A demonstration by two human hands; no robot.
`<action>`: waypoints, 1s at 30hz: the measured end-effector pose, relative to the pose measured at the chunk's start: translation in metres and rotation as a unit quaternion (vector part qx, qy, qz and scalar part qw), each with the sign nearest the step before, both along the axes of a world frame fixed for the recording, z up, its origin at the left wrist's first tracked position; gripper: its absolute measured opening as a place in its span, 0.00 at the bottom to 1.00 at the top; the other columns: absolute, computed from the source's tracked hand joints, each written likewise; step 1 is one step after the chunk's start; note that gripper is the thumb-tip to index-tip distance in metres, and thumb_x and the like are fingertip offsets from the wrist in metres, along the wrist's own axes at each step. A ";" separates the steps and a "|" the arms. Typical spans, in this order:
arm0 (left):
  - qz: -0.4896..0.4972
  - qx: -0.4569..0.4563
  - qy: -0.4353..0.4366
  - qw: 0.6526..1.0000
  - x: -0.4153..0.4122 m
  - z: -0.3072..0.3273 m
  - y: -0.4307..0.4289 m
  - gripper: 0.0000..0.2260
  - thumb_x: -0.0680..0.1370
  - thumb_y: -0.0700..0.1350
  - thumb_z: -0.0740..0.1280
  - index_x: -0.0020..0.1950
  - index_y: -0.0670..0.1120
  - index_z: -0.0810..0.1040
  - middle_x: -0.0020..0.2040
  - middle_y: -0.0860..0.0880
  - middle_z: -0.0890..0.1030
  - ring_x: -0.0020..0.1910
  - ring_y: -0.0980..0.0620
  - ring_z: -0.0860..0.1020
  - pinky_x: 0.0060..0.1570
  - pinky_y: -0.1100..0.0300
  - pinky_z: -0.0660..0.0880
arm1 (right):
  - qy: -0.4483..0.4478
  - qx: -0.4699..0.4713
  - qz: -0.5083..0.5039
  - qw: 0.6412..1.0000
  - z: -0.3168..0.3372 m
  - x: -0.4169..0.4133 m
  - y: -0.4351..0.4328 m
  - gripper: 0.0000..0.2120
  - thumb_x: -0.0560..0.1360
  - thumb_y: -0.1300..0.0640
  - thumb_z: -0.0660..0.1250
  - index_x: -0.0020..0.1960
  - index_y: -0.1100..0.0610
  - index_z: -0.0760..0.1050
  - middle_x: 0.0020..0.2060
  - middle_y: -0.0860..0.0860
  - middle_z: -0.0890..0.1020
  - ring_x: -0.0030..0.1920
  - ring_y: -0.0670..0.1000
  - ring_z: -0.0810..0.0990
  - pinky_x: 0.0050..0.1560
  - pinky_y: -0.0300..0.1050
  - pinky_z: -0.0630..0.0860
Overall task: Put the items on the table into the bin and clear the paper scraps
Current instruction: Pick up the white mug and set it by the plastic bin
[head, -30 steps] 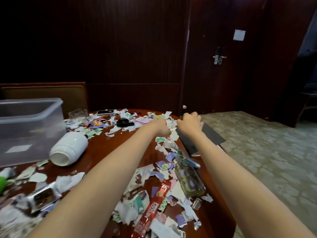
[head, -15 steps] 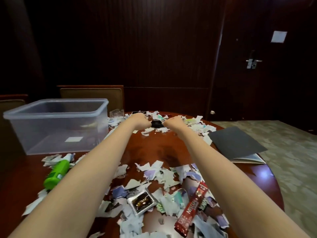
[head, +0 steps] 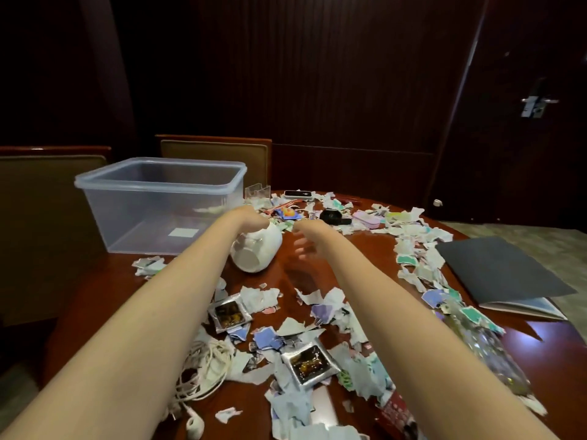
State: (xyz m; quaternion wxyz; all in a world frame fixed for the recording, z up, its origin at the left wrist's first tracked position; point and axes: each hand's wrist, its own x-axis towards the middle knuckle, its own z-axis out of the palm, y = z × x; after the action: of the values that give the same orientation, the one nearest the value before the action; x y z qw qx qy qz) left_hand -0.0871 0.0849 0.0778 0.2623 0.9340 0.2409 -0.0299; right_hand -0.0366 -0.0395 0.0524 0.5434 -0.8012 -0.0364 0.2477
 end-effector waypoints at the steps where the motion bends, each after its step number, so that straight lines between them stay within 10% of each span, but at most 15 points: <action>1: 0.006 -0.008 0.005 1.000 0.000 -0.002 0.003 0.24 0.80 0.48 0.58 0.74 0.41 0.61 0.71 0.40 0.67 0.64 0.41 0.72 0.51 0.54 0.72 | 0.015 0.008 0.003 1.000 -0.002 0.000 0.005 0.21 0.80 0.55 0.59 0.70 0.61 0.65 0.64 0.59 0.73 0.61 0.57 0.75 0.54 0.47 0.75; 18: 0.043 -0.117 0.034 0.992 0.005 -0.022 0.031 0.24 0.82 0.55 0.51 0.74 0.43 0.58 0.69 0.39 0.67 0.63 0.41 0.72 0.54 0.53 0.71 | 0.233 0.132 -0.016 0.963 -0.025 0.000 0.045 0.35 0.76 0.45 0.63 0.72 0.66 0.57 0.67 0.64 0.68 0.66 0.63 0.70 0.61 0.56 0.73; 30: 0.048 -0.228 -0.053 0.971 -0.002 -0.029 0.031 0.31 0.77 0.56 0.65 0.74 0.41 0.60 0.68 0.40 0.69 0.59 0.40 0.75 0.48 0.52 0.77 | 0.136 0.171 -0.016 0.976 -0.036 0.002 0.036 0.30 0.75 0.44 0.64 0.70 0.57 0.60 0.58 0.62 0.73 0.56 0.63 0.76 0.46 0.59 0.78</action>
State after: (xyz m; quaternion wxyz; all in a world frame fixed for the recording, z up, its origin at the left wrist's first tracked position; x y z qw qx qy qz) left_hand -0.0891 0.1161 0.0493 0.4821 0.8370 0.2582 -0.0217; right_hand -0.0349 -0.0039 0.0166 0.6760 -0.6561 0.0092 0.3354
